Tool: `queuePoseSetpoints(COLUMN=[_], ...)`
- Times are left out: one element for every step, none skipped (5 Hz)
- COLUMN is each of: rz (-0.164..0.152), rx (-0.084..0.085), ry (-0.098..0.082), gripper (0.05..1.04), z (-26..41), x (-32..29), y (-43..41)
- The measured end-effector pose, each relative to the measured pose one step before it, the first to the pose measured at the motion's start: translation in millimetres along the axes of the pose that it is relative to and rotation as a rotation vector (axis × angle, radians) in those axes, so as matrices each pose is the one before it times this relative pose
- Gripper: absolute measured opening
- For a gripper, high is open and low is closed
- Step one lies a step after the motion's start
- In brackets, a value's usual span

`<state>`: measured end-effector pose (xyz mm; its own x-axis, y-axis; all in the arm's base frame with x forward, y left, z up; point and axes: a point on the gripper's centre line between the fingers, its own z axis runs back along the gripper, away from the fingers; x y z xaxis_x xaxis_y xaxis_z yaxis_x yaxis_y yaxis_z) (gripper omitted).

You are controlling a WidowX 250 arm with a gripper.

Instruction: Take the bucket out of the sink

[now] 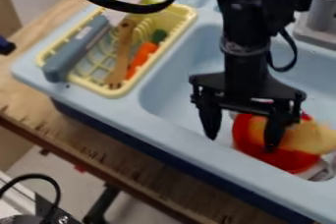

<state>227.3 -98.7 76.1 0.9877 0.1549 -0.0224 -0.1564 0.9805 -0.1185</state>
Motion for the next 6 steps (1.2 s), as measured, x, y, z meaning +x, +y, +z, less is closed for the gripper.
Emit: queuePoseSetpoints(rz=[0.002,0.0377,0.022,0.0214,0.0239,0.0124], rx=[0.0413,0.0327,0.0215,0.0059,0.0247,0.0022], ry=[-0.0312,-0.0006,-0.006,-0.0021,0.0386,-0.0072], gripper=[0.999,0.955,0.685,0.391,0.172,0.065], z=[-3.05,-10.17,-8.9,-1.81,2.02,8.24], x=[3.45,3.72,2.65,-0.85,-2.23,2.13], y=[1.39,3.8,2.25,1.75,7.16,3.3])
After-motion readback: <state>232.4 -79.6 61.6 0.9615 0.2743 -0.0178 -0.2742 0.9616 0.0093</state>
